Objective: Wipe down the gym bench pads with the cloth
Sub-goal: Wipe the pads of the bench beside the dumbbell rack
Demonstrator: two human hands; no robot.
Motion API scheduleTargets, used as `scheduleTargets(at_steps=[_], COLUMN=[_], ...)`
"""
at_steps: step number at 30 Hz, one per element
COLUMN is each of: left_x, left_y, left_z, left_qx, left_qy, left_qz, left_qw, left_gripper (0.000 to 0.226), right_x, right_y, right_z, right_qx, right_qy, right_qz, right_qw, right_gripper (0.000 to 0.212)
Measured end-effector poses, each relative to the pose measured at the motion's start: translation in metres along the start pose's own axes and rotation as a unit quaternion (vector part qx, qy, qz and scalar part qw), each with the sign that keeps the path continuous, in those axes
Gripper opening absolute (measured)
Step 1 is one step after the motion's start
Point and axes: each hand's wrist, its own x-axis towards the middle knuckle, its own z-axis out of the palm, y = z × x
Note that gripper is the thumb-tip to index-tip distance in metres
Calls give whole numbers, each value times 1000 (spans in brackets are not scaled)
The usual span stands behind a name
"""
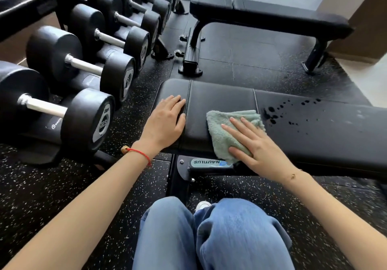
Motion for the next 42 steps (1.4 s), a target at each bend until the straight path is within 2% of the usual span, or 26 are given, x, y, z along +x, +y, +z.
scheduleTargets(at_steps=[4,8,13,16,18,21,23,27,31,34,36,39,42], left_x=[-1,-3,-19,-22,-21,-22,-21,-13,-10,-11,-11,-10,-11], left_y=[1,-6,-16,-16,-16,-15,-12,4,7,5,5,7,10], left_z=[1,-7,-12,-11,-11,-11,-9,-3,3,6,7,7,7], left_qx=[-6,-42,-52,-60,-59,-52,-43,-29,-16,-10,-9,-5,-4], left_qy=[-6,-20,9,16,21,25,30,44,46,57,59,62,69], left_qz=[-4,15,18,10,9,6,-3,-19,-26,-28,-35,-41,-51], left_qw=[1000,999,998,998,998,998,999,998,998,998,998,997,996], left_gripper=[59,49,48,46,45,45,45,48,52,54,53,52,51], right_x=[12,9,33,50,37,-6,-25,30,76,45,29,57,120], right_y=[5,-5,-46,-63,-51,-14,12,12,-28,-28,-14,28,46], right_z=[-1,13,33,43,42,29,14,3,18,20,14,2,-4], right_qx=[-16,-75,-126,-124,-124,-133,-95,-3,-2,14,25,34,-11], right_qy=[9,38,73,87,104,108,92,48,15,22,18,20,-5], right_qz=[40,-5,-66,-72,-71,-34,26,124,73,-5,-24,63,148], right_qw=[999,996,987,986,984,985,991,991,997,1000,999,997,989], right_gripper=[63,63,66,67,66,64,64,61,53,55,56,54,57])
